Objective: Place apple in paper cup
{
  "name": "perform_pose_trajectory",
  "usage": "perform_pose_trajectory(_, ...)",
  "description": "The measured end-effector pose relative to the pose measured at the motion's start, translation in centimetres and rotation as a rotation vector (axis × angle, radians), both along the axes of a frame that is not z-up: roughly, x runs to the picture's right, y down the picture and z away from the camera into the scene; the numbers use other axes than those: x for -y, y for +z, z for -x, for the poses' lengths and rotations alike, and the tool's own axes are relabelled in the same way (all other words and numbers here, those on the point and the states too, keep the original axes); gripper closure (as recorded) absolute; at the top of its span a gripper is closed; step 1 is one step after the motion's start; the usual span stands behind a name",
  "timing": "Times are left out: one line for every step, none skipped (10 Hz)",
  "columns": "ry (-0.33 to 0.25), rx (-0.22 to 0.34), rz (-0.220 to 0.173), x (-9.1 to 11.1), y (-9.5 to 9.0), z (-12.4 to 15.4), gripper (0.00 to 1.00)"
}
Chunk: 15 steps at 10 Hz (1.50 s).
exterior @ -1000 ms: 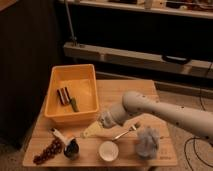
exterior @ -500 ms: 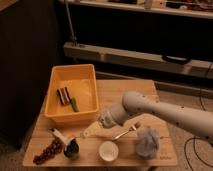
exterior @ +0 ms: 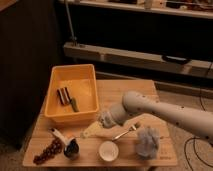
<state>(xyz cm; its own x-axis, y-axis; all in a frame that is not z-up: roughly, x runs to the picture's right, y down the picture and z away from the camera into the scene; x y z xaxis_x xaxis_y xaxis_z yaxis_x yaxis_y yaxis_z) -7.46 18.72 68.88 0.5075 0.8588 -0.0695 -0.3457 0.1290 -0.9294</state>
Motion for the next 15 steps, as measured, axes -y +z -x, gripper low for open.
perform_pose_trajectory(0.000,0.000,0.000,0.0,0.0,0.0,0.20)
perform_pose_trajectory(0.000,0.000,0.000,0.0,0.0,0.0,0.20)
perform_pose_trajectory(0.000,0.000,0.000,0.0,0.0,0.0,0.20)
perform_pose_trajectory(-0.005,-0.001,-0.002,0.0,0.0,0.0,0.20)
perform_pose_trajectory(-0.014,-0.004,-0.003,0.1,-0.1,-0.1,0.20)
perform_pose_trajectory(-0.033,-0.007,-0.001,0.8,-0.1,0.2,0.20)
perform_pose_trajectory(-0.057,-0.028,0.011,1.9,-0.4,0.6,0.20)
perform_pose_trajectory(-0.085,-0.074,0.029,3.4,-0.9,1.2,0.20)
perform_pose_trajectory(-0.101,-0.098,0.036,4.4,-1.3,1.8,0.20)
perform_pose_trajectory(-0.096,-0.097,0.038,4.8,-1.4,1.8,0.20)
perform_pose_trajectory(-0.098,-0.096,0.038,4.7,-1.4,1.6,0.20)
perform_pose_trajectory(-0.101,-0.093,0.038,4.7,-1.4,1.8,0.20)
perform_pose_trajectory(-0.101,-0.093,0.036,4.7,-1.5,1.8,0.20)
perform_pose_trajectory(-0.098,-0.095,0.037,4.7,-1.4,1.6,0.20)
perform_pose_trajectory(-0.098,-0.100,0.040,4.7,-1.4,1.7,0.20)
